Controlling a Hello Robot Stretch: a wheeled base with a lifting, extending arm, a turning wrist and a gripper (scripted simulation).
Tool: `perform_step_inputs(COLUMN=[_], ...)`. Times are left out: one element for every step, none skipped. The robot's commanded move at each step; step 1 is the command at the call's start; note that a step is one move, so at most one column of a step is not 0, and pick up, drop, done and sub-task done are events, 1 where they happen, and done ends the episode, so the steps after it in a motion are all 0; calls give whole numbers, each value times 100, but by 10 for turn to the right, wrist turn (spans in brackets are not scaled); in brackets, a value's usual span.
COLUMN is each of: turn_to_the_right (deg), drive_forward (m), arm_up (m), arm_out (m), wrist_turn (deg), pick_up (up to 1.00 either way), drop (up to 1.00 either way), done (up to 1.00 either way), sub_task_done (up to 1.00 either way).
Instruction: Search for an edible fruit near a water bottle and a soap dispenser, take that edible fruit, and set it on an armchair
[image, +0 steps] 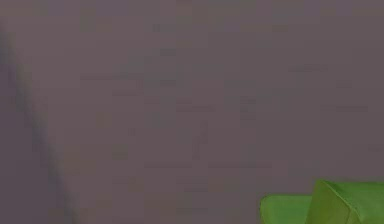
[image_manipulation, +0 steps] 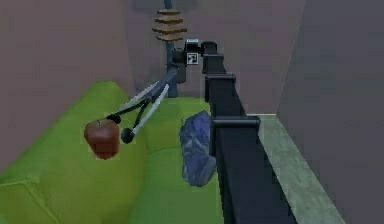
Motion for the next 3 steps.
perform_step_inputs(turn_to_the_right=[0, 0, 0], drive_forward=[0, 0, 0], arm_up=[0, 0, 0], arm_out=[0, 0, 0], wrist_turn=[450, 450, 390], pick_up=[0, 0, 0], drop=[0, 0, 0], done=[0, 0, 0], sub_task_done=[0, 0, 0])
